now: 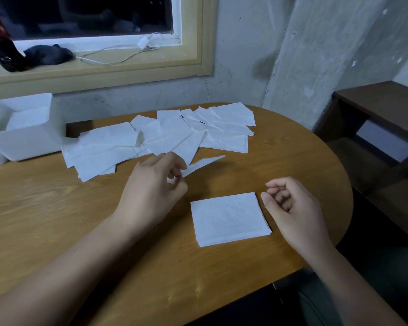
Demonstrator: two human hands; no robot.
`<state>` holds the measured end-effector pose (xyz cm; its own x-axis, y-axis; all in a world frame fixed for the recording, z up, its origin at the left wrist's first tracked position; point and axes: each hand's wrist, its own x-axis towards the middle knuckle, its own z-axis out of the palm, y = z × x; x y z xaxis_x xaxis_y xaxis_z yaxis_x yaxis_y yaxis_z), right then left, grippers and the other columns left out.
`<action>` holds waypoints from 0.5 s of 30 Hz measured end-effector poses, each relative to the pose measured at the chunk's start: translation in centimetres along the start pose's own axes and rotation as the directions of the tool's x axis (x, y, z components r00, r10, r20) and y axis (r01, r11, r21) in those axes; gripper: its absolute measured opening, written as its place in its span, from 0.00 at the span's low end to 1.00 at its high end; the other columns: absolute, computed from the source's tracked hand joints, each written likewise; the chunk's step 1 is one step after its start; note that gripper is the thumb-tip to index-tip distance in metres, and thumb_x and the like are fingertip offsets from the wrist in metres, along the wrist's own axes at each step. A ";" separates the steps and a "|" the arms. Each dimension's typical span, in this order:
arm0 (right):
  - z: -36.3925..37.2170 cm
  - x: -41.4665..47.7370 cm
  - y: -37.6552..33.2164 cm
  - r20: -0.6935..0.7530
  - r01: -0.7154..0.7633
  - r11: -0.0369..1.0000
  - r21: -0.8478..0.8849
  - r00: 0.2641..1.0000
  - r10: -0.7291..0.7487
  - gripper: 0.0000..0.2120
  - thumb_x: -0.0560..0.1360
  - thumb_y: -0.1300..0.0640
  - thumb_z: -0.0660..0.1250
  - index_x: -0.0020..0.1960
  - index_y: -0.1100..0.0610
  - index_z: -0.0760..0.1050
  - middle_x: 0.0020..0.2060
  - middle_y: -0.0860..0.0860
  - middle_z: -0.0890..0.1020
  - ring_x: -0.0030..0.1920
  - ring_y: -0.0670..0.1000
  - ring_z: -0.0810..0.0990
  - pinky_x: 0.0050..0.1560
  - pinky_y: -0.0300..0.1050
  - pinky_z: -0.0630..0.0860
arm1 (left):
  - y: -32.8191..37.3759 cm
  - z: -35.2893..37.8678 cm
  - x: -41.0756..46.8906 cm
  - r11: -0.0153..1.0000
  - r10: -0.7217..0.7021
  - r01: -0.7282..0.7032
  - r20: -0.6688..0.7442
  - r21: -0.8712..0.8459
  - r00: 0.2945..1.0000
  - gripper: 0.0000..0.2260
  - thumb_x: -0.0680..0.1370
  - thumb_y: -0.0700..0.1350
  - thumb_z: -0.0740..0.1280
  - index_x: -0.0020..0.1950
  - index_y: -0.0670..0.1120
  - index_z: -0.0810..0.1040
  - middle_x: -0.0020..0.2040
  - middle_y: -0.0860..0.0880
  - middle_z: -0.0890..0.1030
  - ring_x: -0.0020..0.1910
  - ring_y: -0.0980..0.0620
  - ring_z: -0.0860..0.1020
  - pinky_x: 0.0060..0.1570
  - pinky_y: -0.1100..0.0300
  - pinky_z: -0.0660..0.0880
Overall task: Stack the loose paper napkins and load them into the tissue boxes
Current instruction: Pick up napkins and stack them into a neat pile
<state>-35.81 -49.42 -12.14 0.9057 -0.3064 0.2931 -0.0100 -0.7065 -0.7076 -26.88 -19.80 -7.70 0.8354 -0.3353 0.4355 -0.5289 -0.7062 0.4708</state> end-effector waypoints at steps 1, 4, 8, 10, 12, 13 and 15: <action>-0.1 0.2 -0.3 0.009 -0.001 1.000 0.015 1.000 0.001 0.13 0.77 0.50 0.77 0.59 0.42 0.78 0.51 0.36 0.80 0.50 0.42 0.80 0.47 0.41 0.80 | 0.5 -0.2 -0.1 0.999 0.021 -0.021 -0.002 -0.029 1.000 0.11 0.77 0.43 0.74 0.55 0.54 0.79 0.47 0.60 0.79 0.47 0.58 0.78 0.48 0.50 0.80; -0.4 1.0 -1.5 0.103 0.025 0.999 0.035 0.994 -0.029 0.29 0.74 0.47 0.80 0.71 0.37 0.73 0.61 0.31 0.75 0.61 0.37 0.76 0.53 0.35 0.76 | 1.8 -0.7 -0.4 0.992 0.073 -0.073 0.000 -0.099 0.997 0.12 0.76 0.40 0.75 0.53 0.54 0.78 0.46 0.61 0.79 0.49 0.56 0.79 0.48 0.57 0.78; -0.3 2.0 -3.0 0.218 0.066 0.996 0.056 0.973 -0.077 0.33 0.75 0.46 0.80 0.75 0.36 0.70 0.65 0.29 0.73 0.67 0.32 0.72 0.62 0.35 0.75 | 2.9 -1.1 -0.7 0.965 0.085 -0.080 0.008 -0.250 0.996 0.13 0.76 0.36 0.76 0.52 0.52 0.80 0.46 0.58 0.82 0.50 0.53 0.81 0.50 0.67 0.75; -0.2 2.4 -3.3 0.195 0.059 0.992 0.113 0.978 -0.080 0.17 0.79 0.48 0.76 0.66 0.40 0.79 0.59 0.32 0.81 0.62 0.36 0.78 0.60 0.43 0.81 | 3.2 -1.3 -0.8 0.942 0.066 -0.057 0.014 -0.332 0.998 0.13 0.76 0.35 0.76 0.51 0.52 0.80 0.46 0.55 0.82 0.49 0.49 0.82 0.50 0.60 0.78; -0.4 2.4 -3.4 0.195 0.031 0.980 0.196 0.978 -0.070 0.03 0.82 0.50 0.72 0.56 0.44 0.83 0.50 0.40 0.86 0.54 0.43 0.84 0.54 0.54 0.84 | 3.1 -1.4 -0.7 0.914 0.038 -0.022 0.033 -0.406 0.999 0.11 0.77 0.35 0.75 0.51 0.50 0.79 0.47 0.53 0.82 0.49 0.47 0.81 0.50 0.53 0.79; -0.6 2.4 -3.5 0.198 0.016 0.972 0.233 0.978 -0.064 0.02 0.83 0.50 0.71 0.54 0.46 0.83 0.48 0.43 0.87 0.51 0.46 0.85 0.53 0.57 0.85 | 3.0 -1.4 -0.7 0.901 0.023 -0.001 0.047 -0.435 0.999 0.11 0.78 0.35 0.74 0.52 0.49 0.79 0.47 0.52 0.83 0.49 0.46 0.81 0.50 0.51 0.80; -1.0 2.3 -3.8 0.213 -0.019 0.952 0.306 0.976 -0.049 0.03 0.83 0.52 0.71 0.54 0.50 0.83 0.47 0.46 0.88 0.51 0.49 0.87 0.53 0.58 0.86 | 2.9 -1.4 -0.7 0.883 -0.005 0.041 0.078 -0.468 0.997 0.10 0.78 0.36 0.75 0.52 0.49 0.79 0.47 0.51 0.83 0.48 0.46 0.82 0.49 0.48 0.80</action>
<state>-34.11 -48.09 -8.10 0.9745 -0.1283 0.1839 0.1032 -0.4712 -0.8760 -29.20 -20.73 -5.52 0.8471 -0.3793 0.3723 -0.5029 -0.3454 0.7923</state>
